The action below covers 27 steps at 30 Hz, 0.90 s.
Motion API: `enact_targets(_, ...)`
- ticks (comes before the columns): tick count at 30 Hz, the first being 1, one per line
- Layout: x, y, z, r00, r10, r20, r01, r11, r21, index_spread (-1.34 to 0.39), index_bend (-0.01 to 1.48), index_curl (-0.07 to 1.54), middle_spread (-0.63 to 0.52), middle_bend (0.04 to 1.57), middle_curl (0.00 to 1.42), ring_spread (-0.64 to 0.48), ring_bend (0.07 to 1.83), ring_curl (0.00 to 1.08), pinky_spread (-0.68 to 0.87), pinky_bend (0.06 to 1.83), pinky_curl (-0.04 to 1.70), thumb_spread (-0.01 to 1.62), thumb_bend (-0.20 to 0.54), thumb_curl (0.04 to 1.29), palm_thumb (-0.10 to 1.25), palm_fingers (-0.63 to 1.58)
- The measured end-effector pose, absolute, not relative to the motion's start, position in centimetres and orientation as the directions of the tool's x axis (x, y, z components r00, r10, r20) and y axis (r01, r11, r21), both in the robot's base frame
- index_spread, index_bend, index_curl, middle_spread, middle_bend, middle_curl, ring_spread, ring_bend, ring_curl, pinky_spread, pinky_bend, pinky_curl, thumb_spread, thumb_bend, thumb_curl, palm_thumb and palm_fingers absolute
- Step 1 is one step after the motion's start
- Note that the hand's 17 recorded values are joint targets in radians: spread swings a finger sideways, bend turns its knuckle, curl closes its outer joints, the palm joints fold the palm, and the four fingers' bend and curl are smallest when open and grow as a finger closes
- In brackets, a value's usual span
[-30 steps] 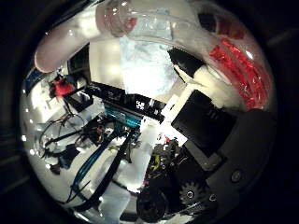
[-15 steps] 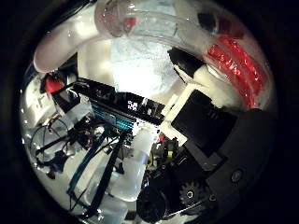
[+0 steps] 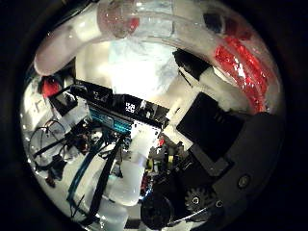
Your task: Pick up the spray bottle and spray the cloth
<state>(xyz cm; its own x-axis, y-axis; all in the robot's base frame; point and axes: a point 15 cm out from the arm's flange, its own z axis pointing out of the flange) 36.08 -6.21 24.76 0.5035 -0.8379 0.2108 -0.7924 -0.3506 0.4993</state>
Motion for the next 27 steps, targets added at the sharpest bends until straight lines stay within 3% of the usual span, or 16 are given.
enact_targets(8, 35.6, -2.0, 26.8, 0.419, -0.908, 0.032, -0.851, -0.380, 0.363, -0.20, 1.19, 0.80, -0.10, 1.42, 0.67, -0.22, 1.35, 0.81, -0.15, 1.01, 1.51, 0.97, -0.014, 0.74, 1.03, 1.13)
enact_targets(14, 36.4, 5.4, 28.7, 0.346, -0.900, -0.264, -0.895, -0.401, 0.194, -0.20, 1.19, 0.80, -0.10, 1.42, 0.67, -0.22, 1.35, 0.81, -0.15, 1.01, 1.51, 0.97, -0.014, 0.74, 1.03, 1.13)
enact_targets(20, 38.7, 13.6, 31.9, 0.328, -0.744, -0.582, -0.924, -0.380, -0.036, -0.20, 1.19, 0.80, -0.10, 1.42, 0.67, -0.22, 1.35, 0.81, -0.15, 1.01, 1.51, 0.97, -0.013, 0.74, 1.04, 1.13)
enact_targets(23, 40.9, 17.3, 33.3, 0.387, -0.661, -0.644, -0.916, -0.355, -0.186, -0.20, 1.19, 0.80, -0.10, 1.42, 0.66, -0.22, 1.35, 0.81, -0.15, 1.01, 1.52, 0.96, -0.014, 0.75, 1.04, 1.13)
enact_targets(27, 41.0, 21.3, 32.1, 0.388, -0.590, -0.708, -0.918, -0.315, -0.241, -0.20, 1.18, 0.79, -0.10, 1.42, 0.66, -0.22, 1.35, 0.81, -0.15, 1.02, 1.52, 0.96, -0.014, 0.75, 1.05, 1.13)
